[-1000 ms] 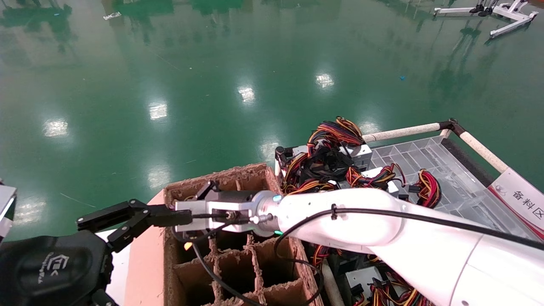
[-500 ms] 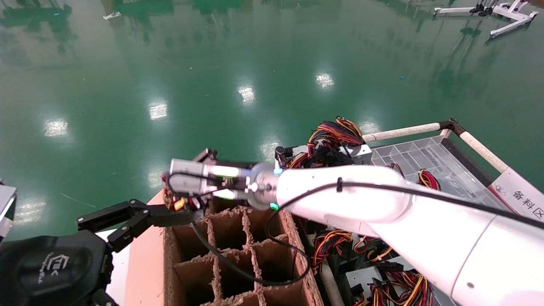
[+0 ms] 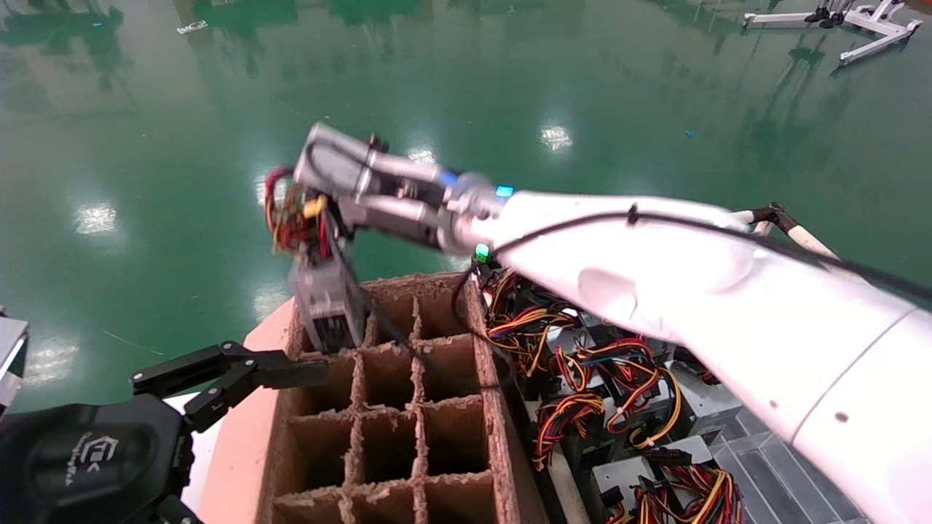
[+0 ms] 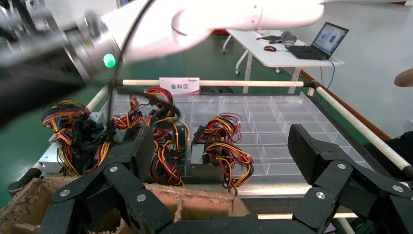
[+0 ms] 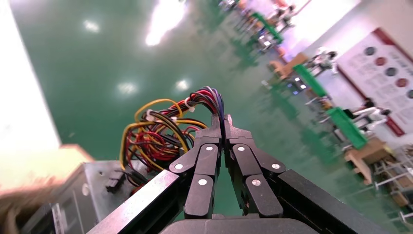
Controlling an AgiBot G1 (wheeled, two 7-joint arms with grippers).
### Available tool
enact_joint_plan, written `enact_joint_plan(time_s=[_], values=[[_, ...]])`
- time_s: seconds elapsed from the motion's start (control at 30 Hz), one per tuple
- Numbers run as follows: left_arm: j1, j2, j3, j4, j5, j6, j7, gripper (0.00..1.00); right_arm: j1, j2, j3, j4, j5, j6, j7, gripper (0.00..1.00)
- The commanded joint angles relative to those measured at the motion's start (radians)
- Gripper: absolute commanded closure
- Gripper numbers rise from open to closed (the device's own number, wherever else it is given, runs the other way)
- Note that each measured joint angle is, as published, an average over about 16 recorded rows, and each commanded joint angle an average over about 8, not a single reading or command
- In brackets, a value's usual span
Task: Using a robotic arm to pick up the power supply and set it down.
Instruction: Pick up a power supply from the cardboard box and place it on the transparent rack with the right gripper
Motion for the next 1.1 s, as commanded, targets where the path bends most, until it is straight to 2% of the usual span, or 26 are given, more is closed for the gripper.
enact_joint_plan(time_s=[0.03,0.2,0.5,0.7,0.83,1.1], values=[[0.000,0.000,0.000,0.000,0.000,0.000,0.000,0.00,0.008,0.002,0.026,-0.008,0.027,-0.005,-0.025,1.00],[0.000,0.000,0.000,0.000,0.000,0.000,0.000,0.00,0.023,0.017,0.111,-0.054,0.105,-0.086,-0.102,1.00],[0.000,0.000,0.000,0.000,0.000,0.000,0.000,0.00,0.051,0.111,0.261,-0.169,0.232,-0.319,-0.216,1.00],[0.000,0.000,0.000,0.000,0.000,0.000,0.000,0.00,0.070,0.229,0.288,-0.229,0.249,-0.429,-0.235,1.00],[0.000,0.000,0.000,0.000,0.000,0.000,0.000,0.00,0.068,0.323,0.292,-0.249,0.255,-0.496,-0.215,1.00],[0.000,0.000,0.000,0.000,0.000,0.000,0.000,0.00,0.060,0.538,0.287,-0.236,0.241,-0.563,-0.177,1.00]])
